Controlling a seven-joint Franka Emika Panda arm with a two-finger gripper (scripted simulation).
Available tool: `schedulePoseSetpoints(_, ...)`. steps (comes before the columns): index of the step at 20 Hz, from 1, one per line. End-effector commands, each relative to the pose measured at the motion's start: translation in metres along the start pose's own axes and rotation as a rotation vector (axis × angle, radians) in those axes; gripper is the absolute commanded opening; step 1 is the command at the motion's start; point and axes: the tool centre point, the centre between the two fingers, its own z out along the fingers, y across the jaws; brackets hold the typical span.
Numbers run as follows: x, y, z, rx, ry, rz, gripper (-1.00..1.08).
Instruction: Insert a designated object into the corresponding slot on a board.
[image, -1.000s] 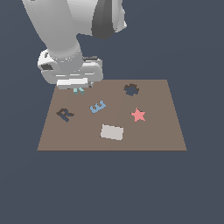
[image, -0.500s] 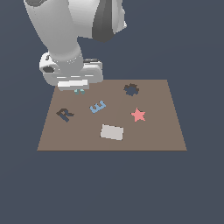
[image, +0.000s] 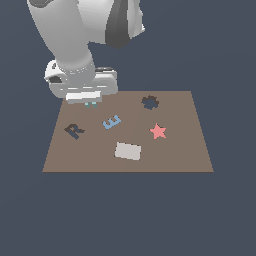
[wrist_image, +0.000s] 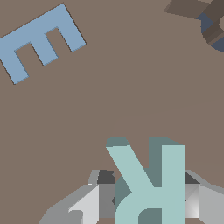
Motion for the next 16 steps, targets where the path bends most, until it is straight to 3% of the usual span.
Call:
schedulePoseSetpoints(1, 0.001, 0.002, 0.0, -0.001, 0.001, -0.01, -1.0)
schedulePoseSetpoints(9, 0.011, 0.013, -0.002, -0.001, 0.001, -0.108, -1.0)
schedulePoseSetpoints(16, 0.031, 0.03, -0.004, -0.001, 0.001, -0.27, -1.0)
